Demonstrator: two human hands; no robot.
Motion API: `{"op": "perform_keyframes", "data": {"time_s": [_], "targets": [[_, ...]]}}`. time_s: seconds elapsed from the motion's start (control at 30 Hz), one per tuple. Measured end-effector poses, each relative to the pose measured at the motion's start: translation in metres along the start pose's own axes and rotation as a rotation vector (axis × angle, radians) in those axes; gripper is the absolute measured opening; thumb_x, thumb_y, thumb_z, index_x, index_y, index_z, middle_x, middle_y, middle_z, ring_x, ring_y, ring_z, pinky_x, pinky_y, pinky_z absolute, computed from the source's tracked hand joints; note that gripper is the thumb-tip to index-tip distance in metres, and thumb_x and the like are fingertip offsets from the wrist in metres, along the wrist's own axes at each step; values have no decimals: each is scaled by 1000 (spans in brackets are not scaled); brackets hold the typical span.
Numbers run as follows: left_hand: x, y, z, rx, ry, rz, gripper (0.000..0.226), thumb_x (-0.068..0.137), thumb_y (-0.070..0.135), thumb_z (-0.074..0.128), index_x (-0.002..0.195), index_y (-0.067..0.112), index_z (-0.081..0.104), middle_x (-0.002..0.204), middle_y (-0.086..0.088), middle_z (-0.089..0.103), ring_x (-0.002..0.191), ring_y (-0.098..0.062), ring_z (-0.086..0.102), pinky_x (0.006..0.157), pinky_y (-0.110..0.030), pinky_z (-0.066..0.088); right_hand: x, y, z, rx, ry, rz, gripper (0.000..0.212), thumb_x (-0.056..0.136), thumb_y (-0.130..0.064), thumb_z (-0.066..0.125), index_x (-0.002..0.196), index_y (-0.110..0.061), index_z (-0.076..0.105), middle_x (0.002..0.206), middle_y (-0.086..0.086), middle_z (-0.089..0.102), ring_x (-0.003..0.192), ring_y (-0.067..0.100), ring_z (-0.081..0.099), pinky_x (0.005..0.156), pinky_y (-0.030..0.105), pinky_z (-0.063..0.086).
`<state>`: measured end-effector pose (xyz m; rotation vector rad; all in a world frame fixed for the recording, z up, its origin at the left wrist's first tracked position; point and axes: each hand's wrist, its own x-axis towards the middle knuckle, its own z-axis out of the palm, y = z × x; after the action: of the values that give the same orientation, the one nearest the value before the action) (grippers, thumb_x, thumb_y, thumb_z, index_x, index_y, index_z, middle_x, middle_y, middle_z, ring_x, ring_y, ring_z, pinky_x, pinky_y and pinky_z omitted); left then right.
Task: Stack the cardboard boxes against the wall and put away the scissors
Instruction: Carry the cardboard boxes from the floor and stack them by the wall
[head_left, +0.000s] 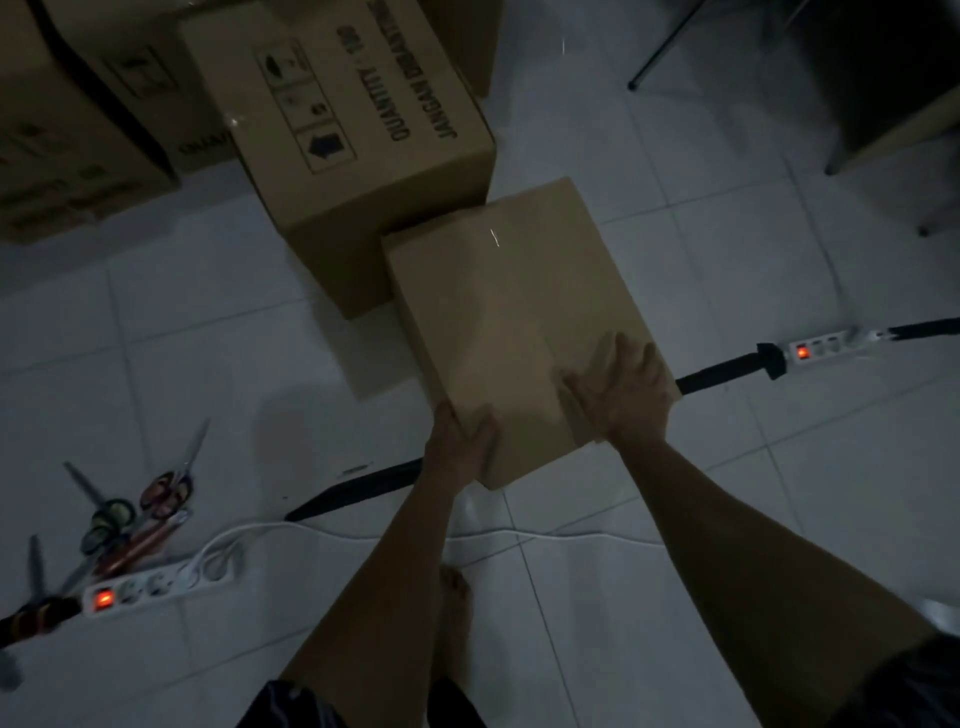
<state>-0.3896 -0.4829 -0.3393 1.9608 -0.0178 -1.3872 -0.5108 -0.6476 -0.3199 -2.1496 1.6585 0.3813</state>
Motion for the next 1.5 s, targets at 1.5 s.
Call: {"op": "perform_keyframes", "data": {"time_s": [1.5], "targets": [[-715, -307, -325, -885, 1197, -26, 79, 81, 73, 47, 143, 25, 42, 135, 2, 55, 119, -25, 56, 102, -45, 47, -706, -365, -99, -214, -341, -1256, 111, 65, -92, 50, 142, -14, 31, 133, 15, 56, 117, 36, 57, 93, 46, 47]]}}
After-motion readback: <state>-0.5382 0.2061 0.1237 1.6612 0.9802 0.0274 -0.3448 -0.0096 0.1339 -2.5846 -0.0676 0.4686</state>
